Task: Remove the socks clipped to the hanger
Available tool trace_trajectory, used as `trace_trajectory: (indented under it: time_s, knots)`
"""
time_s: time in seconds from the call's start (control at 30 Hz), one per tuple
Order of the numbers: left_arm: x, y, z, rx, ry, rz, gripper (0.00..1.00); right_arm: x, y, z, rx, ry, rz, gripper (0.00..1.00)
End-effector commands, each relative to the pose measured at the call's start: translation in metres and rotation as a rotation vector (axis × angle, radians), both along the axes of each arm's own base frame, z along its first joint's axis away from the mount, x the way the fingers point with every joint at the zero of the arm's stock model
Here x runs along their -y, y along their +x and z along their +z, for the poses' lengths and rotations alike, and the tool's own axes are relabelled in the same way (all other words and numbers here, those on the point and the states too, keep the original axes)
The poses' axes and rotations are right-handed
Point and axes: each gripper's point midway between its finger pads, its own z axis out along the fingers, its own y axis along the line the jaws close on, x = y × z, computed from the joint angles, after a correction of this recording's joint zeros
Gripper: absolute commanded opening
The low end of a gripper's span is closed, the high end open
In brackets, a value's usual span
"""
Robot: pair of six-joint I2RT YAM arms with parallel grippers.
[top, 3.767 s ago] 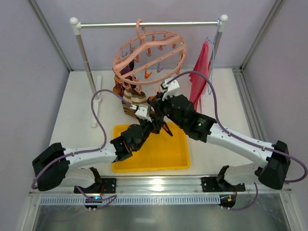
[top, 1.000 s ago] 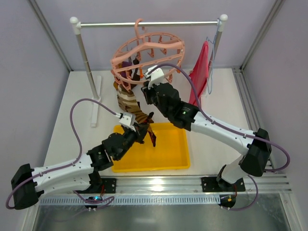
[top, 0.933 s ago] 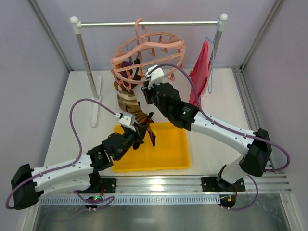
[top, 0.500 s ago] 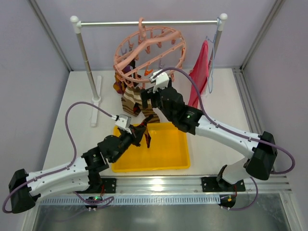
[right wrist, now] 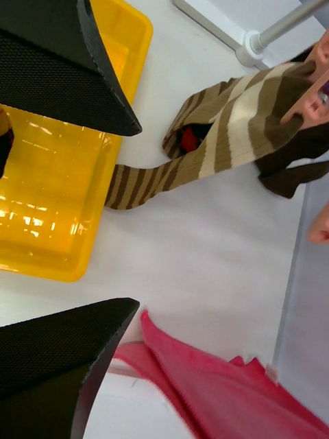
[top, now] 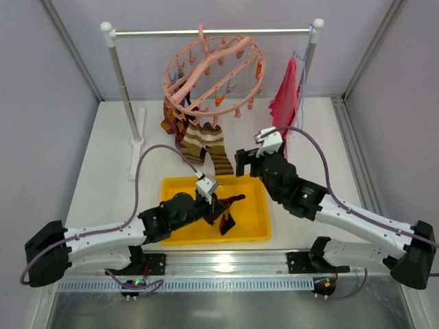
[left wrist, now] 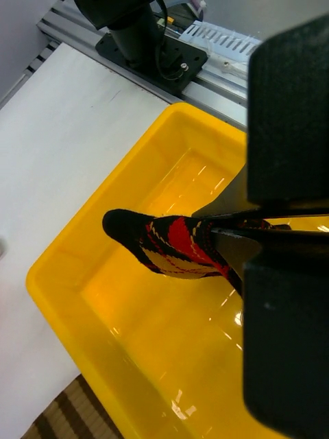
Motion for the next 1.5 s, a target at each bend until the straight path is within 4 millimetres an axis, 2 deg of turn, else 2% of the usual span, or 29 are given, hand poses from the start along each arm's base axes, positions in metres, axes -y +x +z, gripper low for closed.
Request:
trace_trajectory:
  time_s: [0.0,0.03,0.07,0.13,0.17,0.27,0.3,0.37,0.47,0.5,0.53,0.6,0.63,0.67,0.7,0.77,0.83,0.87,0.9,1.0,1.03,1.1,1.17,1.37,1.4,1.47]
  knots:
    - [0.029,-0.002,0.035,0.056,-0.101,-0.076,0.0,0.043,-0.012,-0.007,0.001,0.063,-0.133,1.0]
    - [0.033,-0.002,0.034,0.053,-0.101,-0.082,0.0,0.059,-0.019,-0.013,0.0,0.08,-0.165,1.0]
    - [0.037,-0.001,0.026,0.04,-0.084,-0.085,0.0,0.067,-0.022,-0.013,0.005,0.101,-0.179,1.0]
    - [0.045,-0.002,0.024,0.033,-0.092,-0.101,0.0,0.089,-0.032,-0.017,0.018,0.133,-0.217,1.0]
    - [0.049,-0.003,0.015,0.017,-0.074,-0.107,0.0,0.094,-0.034,-0.018,0.02,0.151,-0.229,1.0]
    - [0.058,-0.005,0.011,0.011,-0.074,-0.119,0.0,0.115,-0.042,-0.016,0.049,0.182,-0.267,1.0]
    - [0.061,-0.006,0.005,0.002,-0.058,-0.123,0.0,0.119,-0.044,-0.014,0.054,0.19,-0.275,1.0]
    - [0.067,-0.006,0.005,0.002,-0.052,-0.126,0.0,0.126,-0.046,-0.015,0.059,0.193,-0.287,1.0]
    - [0.071,-0.005,0.001,-0.003,-0.033,-0.121,0.0,0.126,-0.047,-0.019,0.055,0.186,-0.287,1.0]
    - [0.072,-0.005,-0.002,-0.007,-0.023,-0.121,0.03,0.126,-0.046,-0.019,0.055,0.185,-0.288,1.0]
    - [0.073,-0.004,-0.002,-0.007,-0.017,-0.114,0.31,0.125,-0.046,-0.021,0.049,0.177,-0.287,1.0]
    - [0.069,0.0,-0.009,-0.012,0.032,-0.063,0.67,0.123,-0.045,-0.02,0.046,0.173,-0.283,1.0]
    - [0.068,0.004,-0.005,-0.002,0.044,-0.033,0.94,0.121,-0.045,-0.021,0.041,0.173,-0.276,1.0]
    - [0.063,0.002,-0.014,-0.005,0.101,-0.021,0.99,0.12,-0.045,-0.02,0.041,0.176,-0.274,1.0]
    - [0.056,0.01,-0.016,0.008,0.129,0.036,1.0,0.117,-0.045,-0.02,0.038,0.177,-0.26,1.0]
    - [0.051,0.011,-0.013,0.007,0.142,0.065,1.0,0.115,-0.044,-0.02,0.039,0.182,-0.257,1.0]
    - [0.04,0.012,-0.017,-0.003,0.163,0.098,1.0,0.114,-0.044,-0.021,0.04,0.183,-0.255,1.0]
    - [0.035,0.012,-0.009,0.0,0.143,0.119,0.99,0.114,-0.043,-0.021,0.04,0.182,-0.254,1.0]
    - [0.027,0.012,-0.014,-0.02,0.161,0.145,1.0,0.114,-0.043,-0.02,0.04,0.183,-0.257,1.0]
    - [-0.007,0.026,-0.008,-0.013,0.178,0.321,0.99,0.114,-0.043,-0.022,0.04,0.183,-0.26,1.0]
    - [-0.034,0.037,-0.012,-0.016,0.219,0.468,1.0,0.114,-0.043,-0.021,0.043,0.187,-0.26,1.0]
    - [-0.058,0.043,-0.003,-0.003,0.214,0.579,1.0,0.113,-0.042,-0.019,0.048,0.202,-0.253,1.0]
    - [-0.08,0.05,-0.005,-0.008,0.229,0.67,1.0,0.106,-0.043,-0.02,0.046,0.21,-0.217,1.0]
    - [-0.099,0.066,-0.002,-0.081,0.053,0.702,0.99,0.088,-0.038,-0.026,0.031,0.226,-0.136,1.0]
    - [-0.1,0.066,-0.006,-0.079,0.049,0.688,1.0,0.085,-0.036,-0.03,0.021,0.221,-0.128,1.0]
    - [-0.095,0.074,0.012,-0.041,-0.039,0.668,1.0,0.083,-0.03,-0.036,0.001,0.223,-0.116,1.0]
